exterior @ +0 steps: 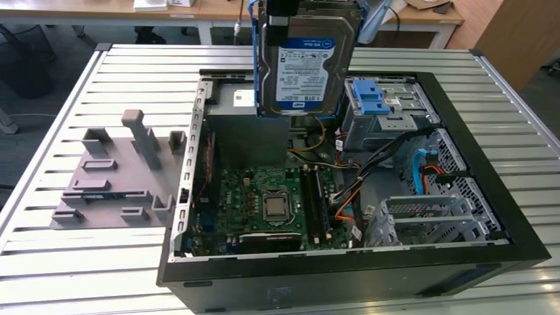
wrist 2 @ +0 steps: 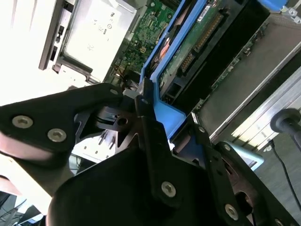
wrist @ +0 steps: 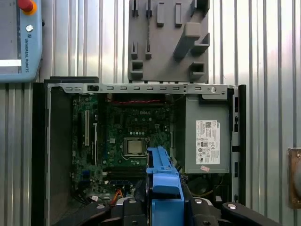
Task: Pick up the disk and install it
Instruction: 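Pick up the disk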
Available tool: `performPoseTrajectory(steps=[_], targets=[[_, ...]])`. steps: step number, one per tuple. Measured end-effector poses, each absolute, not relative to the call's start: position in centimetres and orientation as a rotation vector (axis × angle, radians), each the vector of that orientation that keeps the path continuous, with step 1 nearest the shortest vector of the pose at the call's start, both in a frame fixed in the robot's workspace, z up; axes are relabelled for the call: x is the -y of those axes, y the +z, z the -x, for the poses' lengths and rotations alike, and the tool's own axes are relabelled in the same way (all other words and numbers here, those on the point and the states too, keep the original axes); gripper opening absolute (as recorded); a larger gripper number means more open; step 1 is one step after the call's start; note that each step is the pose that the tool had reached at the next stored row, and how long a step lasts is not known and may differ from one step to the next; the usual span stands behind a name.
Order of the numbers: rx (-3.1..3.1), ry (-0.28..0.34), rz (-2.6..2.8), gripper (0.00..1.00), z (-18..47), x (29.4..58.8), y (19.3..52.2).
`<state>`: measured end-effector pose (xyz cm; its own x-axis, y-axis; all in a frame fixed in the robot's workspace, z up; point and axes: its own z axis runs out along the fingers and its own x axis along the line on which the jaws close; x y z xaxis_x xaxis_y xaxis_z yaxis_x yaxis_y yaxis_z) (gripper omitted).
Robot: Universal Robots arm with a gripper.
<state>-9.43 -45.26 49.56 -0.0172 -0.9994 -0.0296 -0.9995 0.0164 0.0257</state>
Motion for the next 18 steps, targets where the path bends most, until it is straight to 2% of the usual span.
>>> performPoseTrajectory(steps=[18], targets=[[-2.248, 0.061, 2.189, 0.36, 8.74, 45.82, 49.56]])
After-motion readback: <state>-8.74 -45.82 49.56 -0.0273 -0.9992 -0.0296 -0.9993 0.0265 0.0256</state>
